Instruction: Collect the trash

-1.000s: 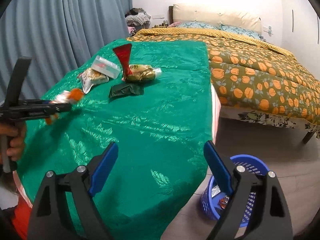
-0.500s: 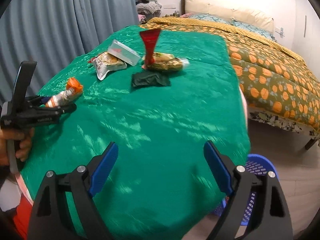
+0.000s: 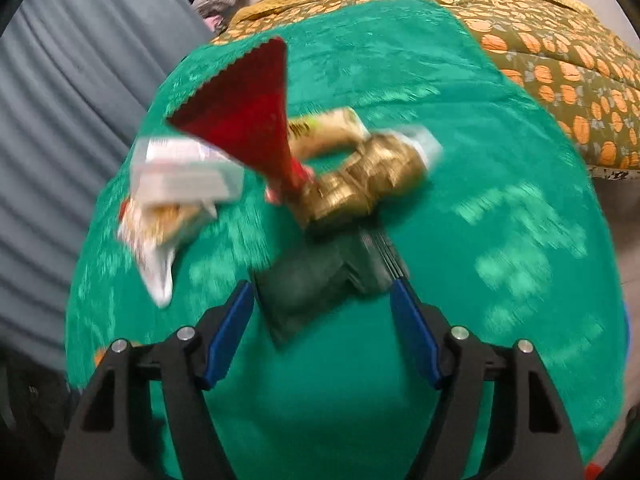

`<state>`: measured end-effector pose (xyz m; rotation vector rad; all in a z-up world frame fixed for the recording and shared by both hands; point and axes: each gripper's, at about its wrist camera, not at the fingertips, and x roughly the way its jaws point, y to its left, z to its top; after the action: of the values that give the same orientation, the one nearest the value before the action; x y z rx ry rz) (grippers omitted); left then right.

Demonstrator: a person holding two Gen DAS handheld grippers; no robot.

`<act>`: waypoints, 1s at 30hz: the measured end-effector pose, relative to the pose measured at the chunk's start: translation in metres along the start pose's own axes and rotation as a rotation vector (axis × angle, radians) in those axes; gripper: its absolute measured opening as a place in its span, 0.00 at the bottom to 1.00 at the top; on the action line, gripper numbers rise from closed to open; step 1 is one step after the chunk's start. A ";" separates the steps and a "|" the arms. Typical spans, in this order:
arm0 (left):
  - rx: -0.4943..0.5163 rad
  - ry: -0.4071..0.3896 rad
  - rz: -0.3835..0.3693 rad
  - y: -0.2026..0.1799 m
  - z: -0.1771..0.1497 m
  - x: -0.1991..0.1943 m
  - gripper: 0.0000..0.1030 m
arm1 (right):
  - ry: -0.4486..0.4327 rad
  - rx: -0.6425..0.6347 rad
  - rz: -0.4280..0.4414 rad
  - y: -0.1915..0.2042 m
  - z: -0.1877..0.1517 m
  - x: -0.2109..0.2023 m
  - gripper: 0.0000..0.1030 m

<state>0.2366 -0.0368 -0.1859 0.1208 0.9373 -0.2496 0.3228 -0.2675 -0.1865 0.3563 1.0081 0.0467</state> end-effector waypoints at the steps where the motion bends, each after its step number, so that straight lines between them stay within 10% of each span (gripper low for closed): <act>1: -0.001 0.000 -0.001 0.000 0.000 0.000 0.86 | -0.011 -0.005 -0.012 0.004 0.003 0.004 0.79; 6: -0.003 0.000 -0.004 0.001 0.000 0.000 0.86 | -0.049 -0.117 -0.142 0.025 0.004 0.017 0.80; 13: -0.005 0.002 -0.023 0.002 0.001 0.000 0.89 | -0.072 -0.296 -0.154 0.025 -0.034 -0.013 0.44; 23: 0.018 0.013 -0.003 -0.002 0.000 0.003 0.93 | -0.059 -0.465 -0.003 0.021 -0.109 -0.056 0.45; 30: 0.027 0.020 -0.055 0.003 -0.002 0.001 0.95 | -0.057 -0.410 0.022 0.009 -0.124 -0.067 0.69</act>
<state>0.2362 -0.0337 -0.1878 0.1223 0.9583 -0.3122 0.1842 -0.2391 -0.1884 -0.0065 0.9122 0.2576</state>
